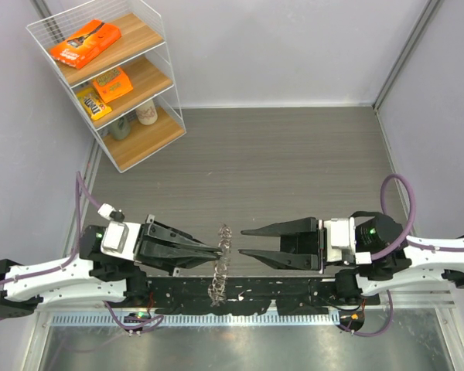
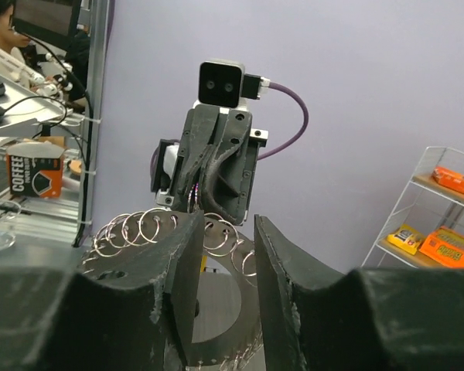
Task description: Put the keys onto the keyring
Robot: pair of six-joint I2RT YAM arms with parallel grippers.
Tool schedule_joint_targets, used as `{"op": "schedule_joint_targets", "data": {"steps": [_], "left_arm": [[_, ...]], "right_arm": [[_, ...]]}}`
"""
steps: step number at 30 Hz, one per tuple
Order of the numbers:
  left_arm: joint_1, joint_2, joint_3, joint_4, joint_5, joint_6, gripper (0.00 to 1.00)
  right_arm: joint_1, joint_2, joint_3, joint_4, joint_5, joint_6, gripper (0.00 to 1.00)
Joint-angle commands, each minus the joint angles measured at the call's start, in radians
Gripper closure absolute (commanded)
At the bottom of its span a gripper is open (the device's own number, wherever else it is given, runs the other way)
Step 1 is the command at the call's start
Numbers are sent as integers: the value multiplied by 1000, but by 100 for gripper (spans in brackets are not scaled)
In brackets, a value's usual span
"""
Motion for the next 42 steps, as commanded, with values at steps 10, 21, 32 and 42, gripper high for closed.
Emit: {"op": "schedule_joint_targets", "data": {"steps": [10, 21, 32, 42], "left_arm": [[-1, 28, -43, 361, -33, -72, 100], [-1, -14, 20, 48, -85, -19, 100], [-1, -88, 153, -374, -139, 37, 100], [-1, -53, 305, -711, -119, 6, 100]], "right_arm": [[-2, 135, 322, -480, -101, 105, 66], [-2, 112, 316, -486, -92, 120, 66], [-2, 69, 346, -654, 57, 168, 65], [-2, 140, 423, -759, 73, 222, 66]]}}
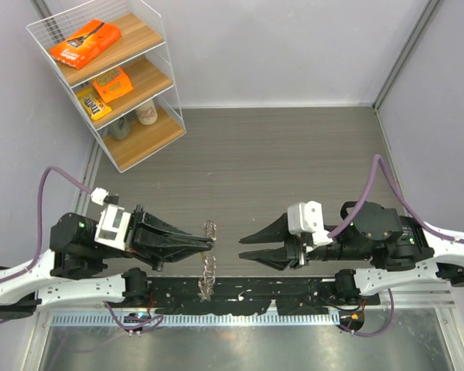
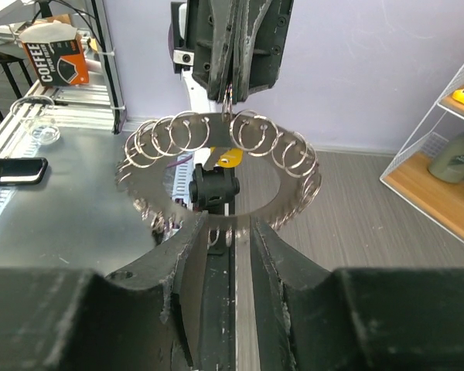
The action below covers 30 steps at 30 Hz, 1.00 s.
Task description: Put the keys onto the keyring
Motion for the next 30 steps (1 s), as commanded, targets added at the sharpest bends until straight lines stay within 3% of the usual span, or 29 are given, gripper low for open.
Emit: {"op": "schedule_joint_targets", "data": {"steps": [1, 9, 30], "left_arm": [[-1, 13, 74, -172, -1, -15, 100], [-1, 54, 166, -374, 16, -46, 100], [-3, 108, 218, -482, 39, -55, 100]], "right_arm": [[-2, 26, 57, -40, 14, 42, 66], [-4, 63, 89, -91, -26, 85, 66], [-7, 131, 57, -51, -72, 159, 67]]}}
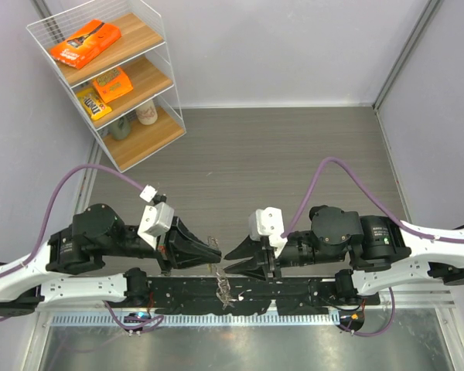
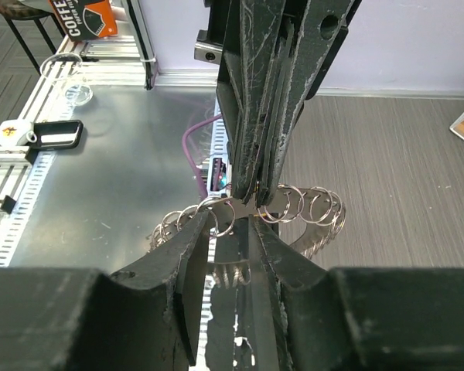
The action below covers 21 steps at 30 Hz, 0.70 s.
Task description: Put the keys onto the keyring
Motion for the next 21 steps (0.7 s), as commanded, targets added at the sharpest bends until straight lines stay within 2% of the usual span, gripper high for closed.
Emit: {"op": "schedule_joint_targets", "data": {"steps": [1, 21], "left_arm": [[-1, 7, 56, 20, 24, -5, 100], [-1, -10, 54, 34, 21, -14, 100]], "right_arm": [[-10, -5, -1, 62, -9, 43, 67], [-50, 27, -29, 99, -46, 92, 70]]}}
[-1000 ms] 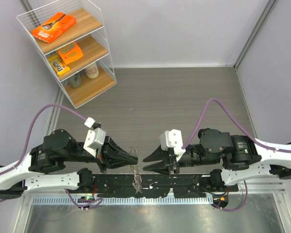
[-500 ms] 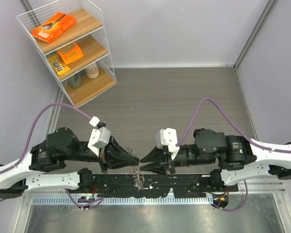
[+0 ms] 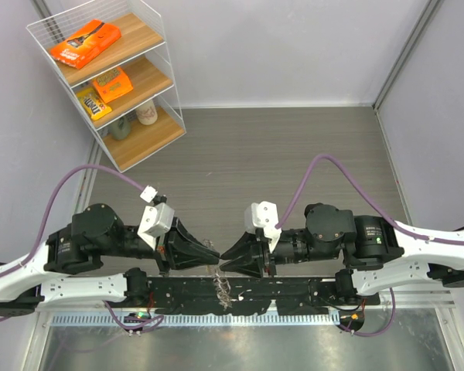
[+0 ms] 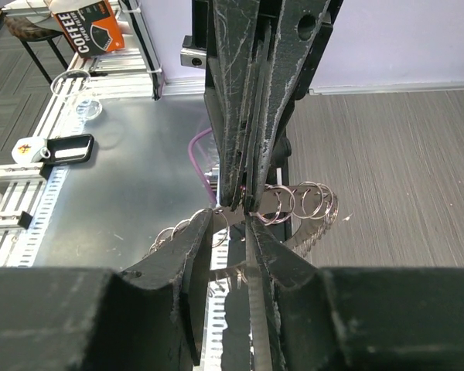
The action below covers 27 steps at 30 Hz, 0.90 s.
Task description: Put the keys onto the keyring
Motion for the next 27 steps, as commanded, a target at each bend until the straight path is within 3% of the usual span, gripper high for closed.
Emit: {"op": "schedule_joint_targets", "data": {"steps": [1, 27], "left_arm": [[-1, -16, 41, 75, 11, -8, 100], [-1, -28, 21, 103, -3, -11, 100]], "right_arm": [[-7, 20, 3, 40, -9, 18, 70], [-13, 32, -8, 121, -7, 35, 74]]}}
